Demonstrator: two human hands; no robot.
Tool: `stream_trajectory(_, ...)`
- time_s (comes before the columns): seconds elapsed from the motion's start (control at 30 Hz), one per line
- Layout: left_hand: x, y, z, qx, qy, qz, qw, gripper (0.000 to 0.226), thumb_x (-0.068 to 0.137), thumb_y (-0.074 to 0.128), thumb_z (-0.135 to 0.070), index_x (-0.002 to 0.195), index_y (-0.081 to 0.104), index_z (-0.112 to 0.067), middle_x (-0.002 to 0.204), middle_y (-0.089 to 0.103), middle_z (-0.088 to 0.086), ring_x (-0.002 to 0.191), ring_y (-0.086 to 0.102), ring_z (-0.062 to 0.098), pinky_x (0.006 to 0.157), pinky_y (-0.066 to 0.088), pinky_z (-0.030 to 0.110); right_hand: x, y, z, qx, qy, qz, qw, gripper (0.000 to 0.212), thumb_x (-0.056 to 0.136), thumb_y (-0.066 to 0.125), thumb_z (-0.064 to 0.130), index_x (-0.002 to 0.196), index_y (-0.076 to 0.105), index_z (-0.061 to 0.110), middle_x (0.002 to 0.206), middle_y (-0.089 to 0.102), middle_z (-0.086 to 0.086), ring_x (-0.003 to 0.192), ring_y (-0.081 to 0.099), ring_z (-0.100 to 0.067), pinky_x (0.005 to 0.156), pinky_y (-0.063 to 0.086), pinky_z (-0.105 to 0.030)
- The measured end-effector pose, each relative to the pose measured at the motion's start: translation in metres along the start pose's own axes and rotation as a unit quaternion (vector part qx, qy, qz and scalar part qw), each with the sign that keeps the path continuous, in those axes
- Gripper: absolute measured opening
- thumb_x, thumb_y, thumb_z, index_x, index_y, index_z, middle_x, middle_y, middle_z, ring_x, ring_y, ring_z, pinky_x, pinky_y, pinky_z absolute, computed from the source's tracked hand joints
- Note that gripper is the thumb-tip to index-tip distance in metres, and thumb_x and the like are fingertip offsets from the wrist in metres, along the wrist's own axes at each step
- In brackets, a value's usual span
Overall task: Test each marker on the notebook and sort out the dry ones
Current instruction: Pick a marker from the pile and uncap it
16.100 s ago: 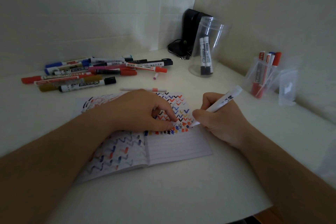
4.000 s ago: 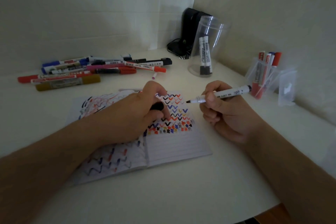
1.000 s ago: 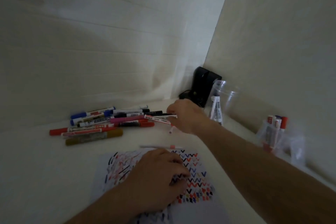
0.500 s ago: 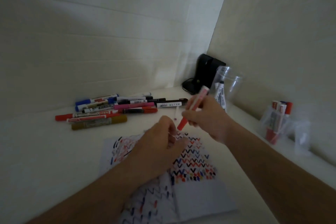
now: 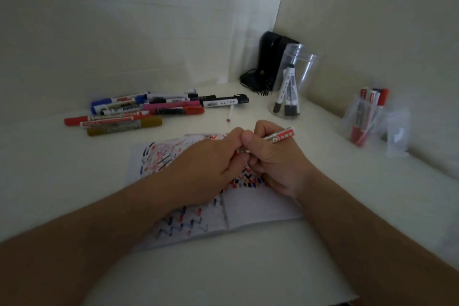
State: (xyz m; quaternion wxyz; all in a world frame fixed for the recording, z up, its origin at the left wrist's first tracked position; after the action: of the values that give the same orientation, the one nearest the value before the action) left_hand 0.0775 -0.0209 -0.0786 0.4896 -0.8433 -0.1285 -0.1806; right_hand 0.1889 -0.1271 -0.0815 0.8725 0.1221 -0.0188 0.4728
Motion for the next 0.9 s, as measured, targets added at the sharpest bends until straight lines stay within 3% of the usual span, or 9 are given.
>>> stream_trajectory(0.23,0.001,0.002,-0.001,-0.04,-0.03,0.018,0.999,0.008,0.108,0.044,-0.036,0.1,0.04,-0.036,0.063,0.052,-0.006,0.056,0.051,0.009,0.052,0.038,0.017,-0.001,-0.004,0.002,0.012,0.008,0.02,1.0,0.041,0.076,0.079,0.028,0.066,0.043,0.012,0.055,0.06,-0.01,0.045,0.052,-0.013,0.04,0.034,-0.02)
stream_trajectory(0.3,0.002,0.003,0.0,-0.041,-0.034,0.022,0.998,0.009,0.107,0.043,-0.04,0.1,0.04,-0.035,0.072,0.058,-0.014,0.057,0.051,0.007,0.052,0.038,0.017,-0.001,-0.006,0.003,0.013,0.004,0.02,1.0,0.043,0.073,0.081,0.03,0.067,0.044,0.011,0.055,0.06,-0.01,0.045,0.053,-0.012,0.04,0.034,-0.02)
stream_trajectory(0.43,0.003,0.002,0.002,-0.036,-0.044,0.017,0.998,0.015,0.105,0.044,-0.047,0.1,0.042,-0.033,0.06,0.05,-0.005,0.052,0.048,0.008,0.048,0.038,0.02,-0.002,-0.007,0.004,-0.008,-0.009,0.032,0.999,0.045,0.071,0.085,0.033,0.068,0.046,0.01,0.059,0.061,-0.012,0.048,0.055,-0.013,0.043,0.039,-0.02)
stream_trajectory(0.5,0.001,0.001,0.003,-0.035,-0.069,0.029,0.997,0.016,0.102,0.049,-0.049,0.108,0.04,-0.036,0.061,0.05,-0.004,0.052,0.048,0.007,0.049,0.038,0.02,-0.001,-0.011,0.012,-0.041,-0.013,0.04,0.998,0.045,0.08,0.088,0.032,0.07,0.05,0.01,0.061,0.061,-0.014,0.046,0.052,-0.013,0.042,0.039,-0.019)
stream_trajectory(0.63,-0.005,0.001,0.002,0.042,-0.117,0.11,0.986,0.044,0.089,0.063,-0.062,0.123,0.04,-0.047,0.075,0.059,-0.012,0.069,0.057,0.002,0.061,0.044,0.024,-0.008,-0.048,0.048,-0.024,0.025,-0.011,0.999,0.03,0.089,0.071,0.044,0.08,0.061,0.018,0.061,0.055,-0.006,0.048,0.045,-0.013,0.041,0.026,-0.019)
stream_trajectory(0.73,-0.004,0.005,-0.002,0.12,-0.081,0.147,0.979,0.045,0.085,0.055,-0.076,0.122,0.055,-0.05,0.101,0.063,-0.024,0.09,0.057,-0.001,0.079,0.047,0.024,-0.026,-0.075,0.054,-0.073,0.067,-0.017,0.995,0.038,0.091,0.066,0.056,0.08,0.07,0.02,0.067,0.057,-0.007,0.055,0.048,-0.014,0.044,0.035,-0.018)
stream_trajectory(0.8,-0.002,0.008,-0.003,0.147,-0.075,0.156,0.974,0.054,0.08,0.051,-0.085,0.123,0.054,-0.053,0.113,0.064,-0.026,0.097,0.057,-0.001,0.088,0.05,0.028,-0.034,-0.08,0.039,-0.158,0.076,-0.023,0.984,0.031,0.086,0.08,0.042,0.072,0.067,0.017,0.062,0.055,-0.007,0.05,0.044,-0.015,0.042,0.035,-0.02)
stream_trajectory(0.9,0.0,0.012,-0.004,0.16,-0.067,0.164,0.971,0.061,0.076,0.046,-0.09,0.129,0.046,-0.062,0.125,0.065,-0.025,0.108,0.06,0.001,0.098,0.052,0.034,-0.034,-0.079,0.015,-0.235,0.045,-0.086,0.967,0.021,0.072,0.076,0.017,0.064,0.058,0.018,0.053,0.05,-0.004,0.047,0.038,-0.016,0.045,0.03,-0.024)
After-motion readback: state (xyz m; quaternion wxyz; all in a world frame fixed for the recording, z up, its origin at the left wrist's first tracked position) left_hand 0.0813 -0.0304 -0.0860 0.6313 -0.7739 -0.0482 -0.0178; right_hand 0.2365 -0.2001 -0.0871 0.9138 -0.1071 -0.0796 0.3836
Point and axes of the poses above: each hand's wrist, its own x-axis towards the middle knuckle, its own y-axis out of the palm, z = x × y, the point moved 3 cm from there along x, towards the middle knuckle
